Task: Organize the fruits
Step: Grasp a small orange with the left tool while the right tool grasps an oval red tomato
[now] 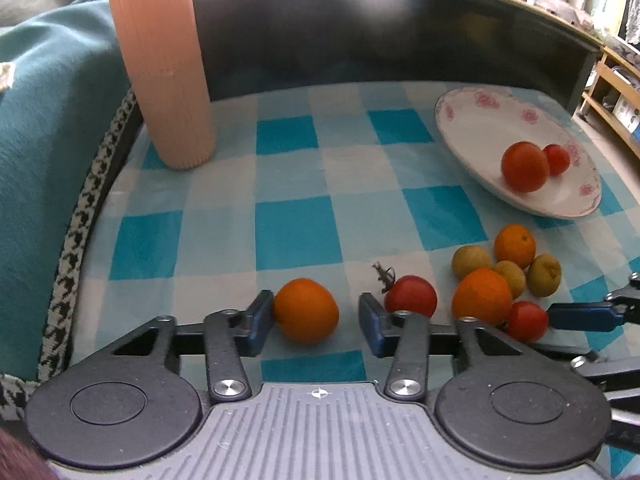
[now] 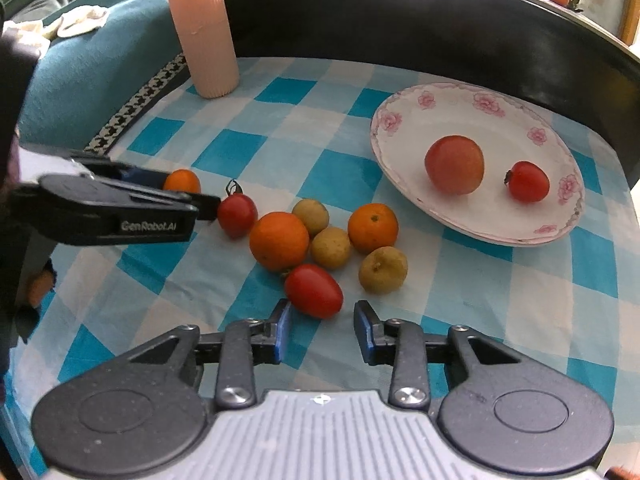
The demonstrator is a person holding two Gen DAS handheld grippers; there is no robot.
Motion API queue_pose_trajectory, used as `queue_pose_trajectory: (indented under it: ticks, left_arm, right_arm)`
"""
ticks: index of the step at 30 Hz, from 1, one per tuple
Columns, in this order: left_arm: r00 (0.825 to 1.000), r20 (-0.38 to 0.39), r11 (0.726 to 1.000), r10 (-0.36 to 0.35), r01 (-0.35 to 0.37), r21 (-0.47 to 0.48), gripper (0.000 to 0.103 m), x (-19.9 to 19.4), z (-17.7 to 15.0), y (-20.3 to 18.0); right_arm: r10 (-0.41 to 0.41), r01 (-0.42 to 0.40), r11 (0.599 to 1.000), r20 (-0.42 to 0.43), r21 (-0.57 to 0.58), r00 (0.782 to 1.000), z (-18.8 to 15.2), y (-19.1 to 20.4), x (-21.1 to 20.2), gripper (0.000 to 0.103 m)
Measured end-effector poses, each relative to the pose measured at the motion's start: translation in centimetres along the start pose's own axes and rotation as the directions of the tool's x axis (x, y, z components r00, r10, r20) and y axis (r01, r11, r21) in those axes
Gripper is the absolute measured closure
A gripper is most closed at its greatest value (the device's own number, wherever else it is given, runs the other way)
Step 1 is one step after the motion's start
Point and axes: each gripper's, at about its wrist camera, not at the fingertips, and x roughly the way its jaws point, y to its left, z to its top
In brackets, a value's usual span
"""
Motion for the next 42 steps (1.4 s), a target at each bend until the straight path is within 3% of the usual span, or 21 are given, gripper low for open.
queue_pose_trajectory:
  ticks: [4,13,20,27,36,38,42]
  left_arm:
    - [1.000,0.003,1.000,0.001,-0.001,-0.005,0.061,-0.1,0.0,0.1]
    - [0.999,-0.007,0.998,-0.039,0.039,0.039,0.061,-0.9,-0.8,-0.1]
    - [0.998,-0.008,0.997,-0.062,0.062,0.049,0.060,-1.4,-1.4,0.3]
    - [0.998,0.009,0.993,-0.069,0.068,0.092,0.041,-1.5,-1.5,-0.6]
    - [0.998,0.017,0.995,-0.054,0.052,0.085,0.038,-0.3,-1.2,-0.6]
    - [0.998,0.020,0.996,-0.058,0.056,0.075,0.040,-0.1,-1.1,-0.5]
    - [0.997,0.013,0.994,-0.078,0.077,0.079,0.059,-0.4,-1.1,-0.7]
  right_arm:
    - [0.013,-0.013,1.000,0.008,0.017,1.000,0.0,-0.5,-0.3,0.061]
    - [0.035,-0.035,0.999,0.003,0.024,0.999,-0.2,-0.8,-0.6,0.073]
    - [0.051,-0.051,0.998,0.002,0.026,0.999,-0.2,-1.2,-0.5,0.073]
    - [0.087,-0.087,0.996,0.020,-0.018,0.996,0.2,-0.3,-0.5,0.047]
    - [0.055,-0.053,0.998,0.036,-0.035,0.998,0.4,0.3,0.8,0.047]
    - [0.038,-0.037,0.999,0.031,-0.036,0.999,0.5,0.4,0.8,0.051]
    - [0.033,-0.032,0.999,0.024,-0.028,0.999,0.4,0.1,0.4,0.052]
